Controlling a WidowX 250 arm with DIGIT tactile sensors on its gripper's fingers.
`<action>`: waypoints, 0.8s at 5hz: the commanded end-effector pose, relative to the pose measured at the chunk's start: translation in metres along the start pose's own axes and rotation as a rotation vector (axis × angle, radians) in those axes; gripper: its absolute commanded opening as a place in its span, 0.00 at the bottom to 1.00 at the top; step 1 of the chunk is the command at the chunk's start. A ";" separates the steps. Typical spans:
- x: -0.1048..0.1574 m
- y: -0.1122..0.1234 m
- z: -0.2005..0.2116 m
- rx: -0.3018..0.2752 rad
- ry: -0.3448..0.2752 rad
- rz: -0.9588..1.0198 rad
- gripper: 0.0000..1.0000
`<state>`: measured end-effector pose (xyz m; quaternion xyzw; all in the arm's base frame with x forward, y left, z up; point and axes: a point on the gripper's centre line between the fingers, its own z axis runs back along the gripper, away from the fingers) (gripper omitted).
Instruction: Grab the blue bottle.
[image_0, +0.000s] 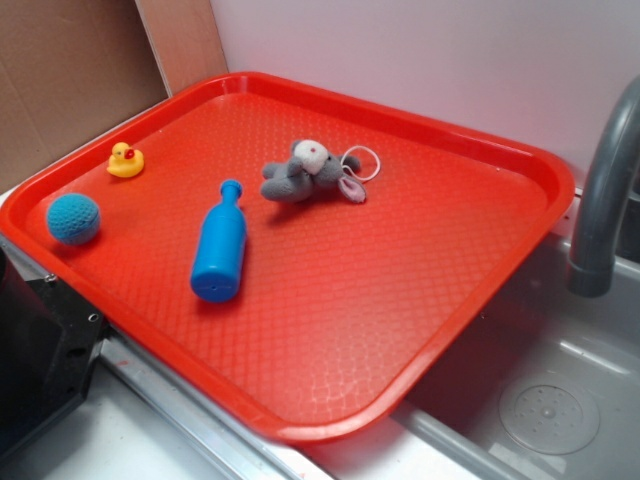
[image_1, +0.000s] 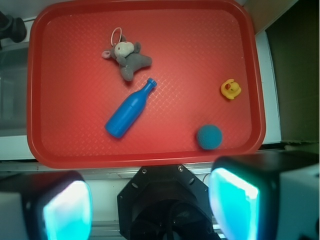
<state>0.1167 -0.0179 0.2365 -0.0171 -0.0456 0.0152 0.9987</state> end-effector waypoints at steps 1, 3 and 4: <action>0.000 0.000 0.000 0.000 0.000 0.000 1.00; 0.013 0.007 -0.026 0.003 0.011 0.308 1.00; 0.019 0.009 -0.057 -0.007 -0.035 0.540 1.00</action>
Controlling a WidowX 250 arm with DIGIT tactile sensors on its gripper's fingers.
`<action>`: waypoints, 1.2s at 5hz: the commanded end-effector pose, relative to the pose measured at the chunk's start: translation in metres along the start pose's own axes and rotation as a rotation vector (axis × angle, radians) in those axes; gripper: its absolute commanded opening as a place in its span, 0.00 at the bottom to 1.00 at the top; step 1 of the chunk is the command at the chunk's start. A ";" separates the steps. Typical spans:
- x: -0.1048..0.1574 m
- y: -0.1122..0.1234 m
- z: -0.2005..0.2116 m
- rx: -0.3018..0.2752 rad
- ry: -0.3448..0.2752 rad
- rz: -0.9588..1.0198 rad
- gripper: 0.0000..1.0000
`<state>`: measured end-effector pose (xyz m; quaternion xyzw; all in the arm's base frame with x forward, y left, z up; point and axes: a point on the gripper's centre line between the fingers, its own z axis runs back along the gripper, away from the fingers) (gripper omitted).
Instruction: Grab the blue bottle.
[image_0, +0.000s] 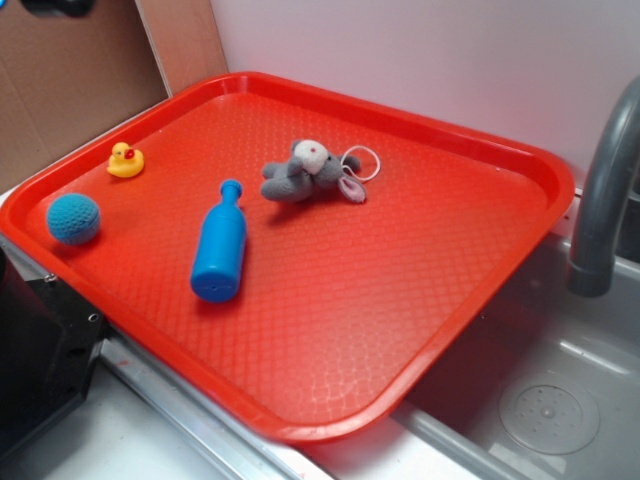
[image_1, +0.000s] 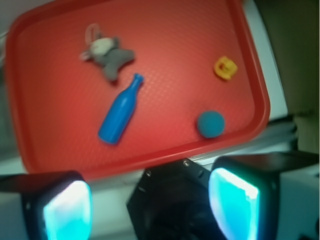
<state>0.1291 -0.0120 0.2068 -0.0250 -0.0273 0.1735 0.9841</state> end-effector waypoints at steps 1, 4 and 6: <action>0.014 -0.003 -0.062 -0.048 -0.071 0.376 1.00; 0.025 -0.019 -0.140 -0.006 -0.037 0.480 1.00; 0.023 -0.038 -0.173 -0.008 -0.020 0.407 1.00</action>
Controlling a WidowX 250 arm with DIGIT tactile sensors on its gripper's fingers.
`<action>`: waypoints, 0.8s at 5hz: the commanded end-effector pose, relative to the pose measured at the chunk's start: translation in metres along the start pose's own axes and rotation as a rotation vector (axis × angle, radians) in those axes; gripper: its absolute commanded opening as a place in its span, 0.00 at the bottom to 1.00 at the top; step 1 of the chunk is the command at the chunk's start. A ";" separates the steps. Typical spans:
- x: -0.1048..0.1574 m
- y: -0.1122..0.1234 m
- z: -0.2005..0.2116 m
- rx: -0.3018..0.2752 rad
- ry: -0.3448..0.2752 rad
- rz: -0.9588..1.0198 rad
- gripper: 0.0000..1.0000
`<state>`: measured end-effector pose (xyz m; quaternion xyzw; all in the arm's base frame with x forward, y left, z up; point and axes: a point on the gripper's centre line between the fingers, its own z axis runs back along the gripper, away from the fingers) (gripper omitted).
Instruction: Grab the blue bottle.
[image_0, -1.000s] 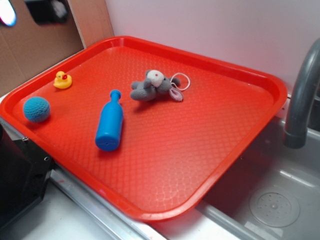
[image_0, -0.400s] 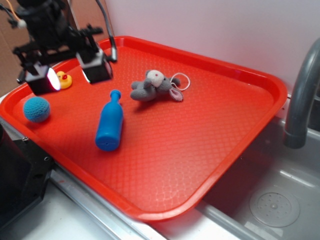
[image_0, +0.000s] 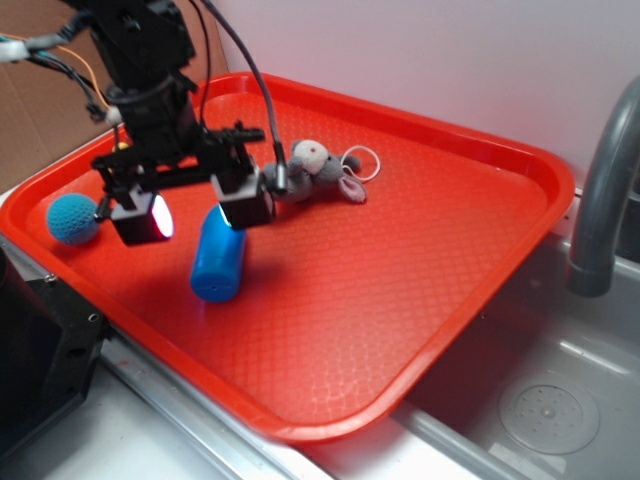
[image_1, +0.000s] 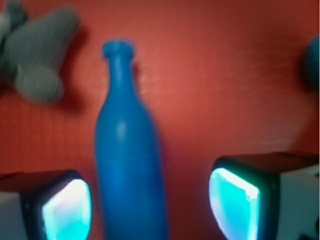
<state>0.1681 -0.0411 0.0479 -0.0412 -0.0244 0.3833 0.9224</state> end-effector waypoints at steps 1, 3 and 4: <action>0.002 -0.007 -0.022 0.056 -0.021 0.033 1.00; 0.002 -0.009 -0.025 0.128 -0.041 0.091 0.00; 0.009 -0.006 0.002 0.111 -0.049 0.013 0.00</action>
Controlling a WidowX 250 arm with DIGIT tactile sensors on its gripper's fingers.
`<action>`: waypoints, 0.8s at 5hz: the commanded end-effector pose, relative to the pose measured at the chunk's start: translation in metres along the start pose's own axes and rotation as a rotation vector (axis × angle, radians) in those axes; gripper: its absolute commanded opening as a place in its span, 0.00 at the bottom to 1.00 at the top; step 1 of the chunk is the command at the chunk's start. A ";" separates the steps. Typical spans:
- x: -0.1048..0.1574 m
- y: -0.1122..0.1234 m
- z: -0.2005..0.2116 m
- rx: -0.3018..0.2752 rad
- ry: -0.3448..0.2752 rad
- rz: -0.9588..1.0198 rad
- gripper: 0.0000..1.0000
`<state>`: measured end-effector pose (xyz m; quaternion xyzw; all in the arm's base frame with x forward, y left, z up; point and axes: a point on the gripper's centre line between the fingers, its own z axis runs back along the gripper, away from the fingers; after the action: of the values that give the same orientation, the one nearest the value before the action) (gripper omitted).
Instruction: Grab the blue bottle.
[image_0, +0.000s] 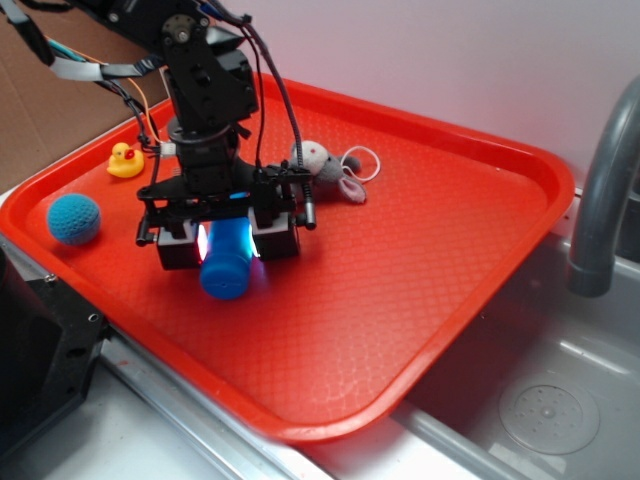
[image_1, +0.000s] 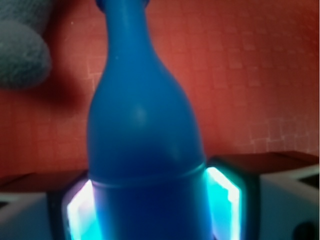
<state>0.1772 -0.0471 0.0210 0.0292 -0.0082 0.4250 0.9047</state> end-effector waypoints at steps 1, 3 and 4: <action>0.021 0.015 0.059 -0.096 -0.040 -0.083 0.00; 0.038 0.022 0.120 -0.106 0.012 -0.540 0.00; 0.044 0.022 0.142 -0.068 -0.037 -0.690 0.00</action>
<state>0.1822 -0.0086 0.1549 0.0079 -0.0029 0.0988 0.9951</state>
